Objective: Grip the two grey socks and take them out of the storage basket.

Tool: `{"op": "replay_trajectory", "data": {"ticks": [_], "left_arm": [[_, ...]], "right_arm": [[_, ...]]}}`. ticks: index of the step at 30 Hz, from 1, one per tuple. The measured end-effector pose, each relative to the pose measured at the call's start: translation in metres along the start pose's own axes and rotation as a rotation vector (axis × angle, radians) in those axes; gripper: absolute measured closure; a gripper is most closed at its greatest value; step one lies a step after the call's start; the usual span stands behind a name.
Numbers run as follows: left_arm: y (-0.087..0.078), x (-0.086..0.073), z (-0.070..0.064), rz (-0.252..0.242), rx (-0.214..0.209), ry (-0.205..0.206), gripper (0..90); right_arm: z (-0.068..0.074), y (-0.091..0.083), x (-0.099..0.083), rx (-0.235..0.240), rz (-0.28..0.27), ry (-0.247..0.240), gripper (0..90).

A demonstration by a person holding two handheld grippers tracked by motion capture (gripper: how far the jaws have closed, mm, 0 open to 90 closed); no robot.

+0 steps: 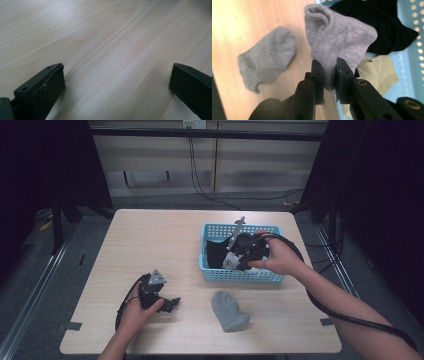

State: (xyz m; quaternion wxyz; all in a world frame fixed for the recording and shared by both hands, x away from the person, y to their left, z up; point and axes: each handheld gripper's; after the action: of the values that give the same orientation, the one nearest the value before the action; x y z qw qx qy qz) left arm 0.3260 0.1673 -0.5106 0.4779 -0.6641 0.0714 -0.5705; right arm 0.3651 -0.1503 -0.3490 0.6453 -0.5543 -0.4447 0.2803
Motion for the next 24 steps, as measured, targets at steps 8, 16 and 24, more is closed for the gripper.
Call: {"op": "replay_trajectory", "data": {"ticks": [8, 16, 24], "left_arm": [[0.0, 0.0, 0.0, -0.002, -0.002, 0.0, 0.0], [0.001, 0.0, 0.0, -0.002, -0.002, -0.004, 0.0], [0.0, 0.0, 0.0, -0.001, -0.001, 0.001, 0.0]], "right_arm": [[0.019, -0.003, 0.004, 0.025, -0.016, -0.048, 79.6], [0.05, 0.005, 0.012, 0.065, -0.018, -0.119, 79.6], [0.071, 0.024, 0.017, 0.106, -0.013, -0.178, 79.4]]}}
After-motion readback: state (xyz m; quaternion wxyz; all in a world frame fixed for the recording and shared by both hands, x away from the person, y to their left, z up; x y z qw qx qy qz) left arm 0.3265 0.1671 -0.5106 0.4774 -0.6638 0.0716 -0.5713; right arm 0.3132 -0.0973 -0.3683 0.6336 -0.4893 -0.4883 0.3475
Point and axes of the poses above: each handheld gripper's, and its own axes: y roughly forward along the jaws, x roughly out of its top, z roughly to its left, and after that the axes turned 10 degrees about y, right-handed
